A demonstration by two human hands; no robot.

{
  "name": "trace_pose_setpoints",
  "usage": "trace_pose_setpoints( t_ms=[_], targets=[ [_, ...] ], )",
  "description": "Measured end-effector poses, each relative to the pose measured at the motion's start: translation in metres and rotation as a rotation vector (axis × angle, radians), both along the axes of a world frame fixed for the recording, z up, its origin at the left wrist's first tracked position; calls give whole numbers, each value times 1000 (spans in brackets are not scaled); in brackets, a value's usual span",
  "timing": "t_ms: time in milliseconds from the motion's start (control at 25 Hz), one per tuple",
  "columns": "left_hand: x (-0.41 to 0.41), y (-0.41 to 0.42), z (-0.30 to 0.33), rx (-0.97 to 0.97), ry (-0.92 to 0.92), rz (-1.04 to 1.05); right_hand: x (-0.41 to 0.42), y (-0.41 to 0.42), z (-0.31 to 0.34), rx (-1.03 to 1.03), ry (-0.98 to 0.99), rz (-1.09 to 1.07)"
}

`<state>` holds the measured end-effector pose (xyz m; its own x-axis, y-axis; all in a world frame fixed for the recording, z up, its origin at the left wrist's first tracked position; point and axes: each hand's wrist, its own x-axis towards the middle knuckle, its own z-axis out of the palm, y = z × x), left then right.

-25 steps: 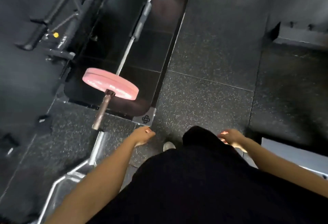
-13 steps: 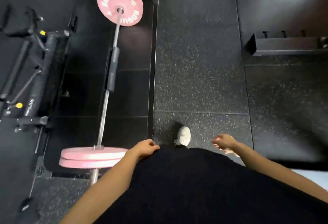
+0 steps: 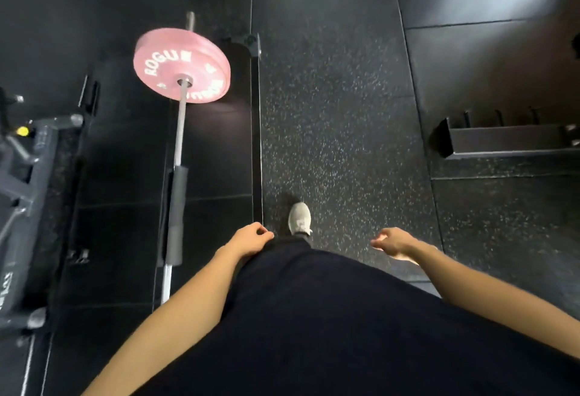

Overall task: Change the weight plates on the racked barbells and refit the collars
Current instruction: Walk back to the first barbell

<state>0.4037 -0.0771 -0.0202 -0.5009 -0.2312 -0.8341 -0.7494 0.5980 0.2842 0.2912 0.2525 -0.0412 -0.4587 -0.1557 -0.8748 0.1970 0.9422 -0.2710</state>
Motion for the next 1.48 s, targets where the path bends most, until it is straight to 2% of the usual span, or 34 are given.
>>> trace_pose_setpoints(
  t_ms=[240, 440, 640, 840, 1000, 1160, 1320, 1480],
  targets=[
    [-230, -76, 17, 30, -50, -113, -201, -77, 27, -77, 113, -159],
    [-398, -95, 1, 65, -103, -220, -350, -110, 11, -61, 35, -101],
    [-572, -106, 2, 21, -117, -245, -532, -115, 11, -45, 35, -101],
    [-757, -118, 15, -19, 7, -183, -715, -115, 34, -79, 111, -153],
    [-882, -121, -2, 26, -69, -287, -830, -120, 26, -122, 118, -249],
    [-1049, -138, -25, 44, -65, -358, -959, -129, 11, -91, 102, -316],
    [-1215, -135, -17, 34, -47, -484, -1074, -123, 26, -57, 125, -375],
    [-1365, -101, -1, 20, -79, -666, -1179, -104, 32, -36, 146, -531]
  ],
)
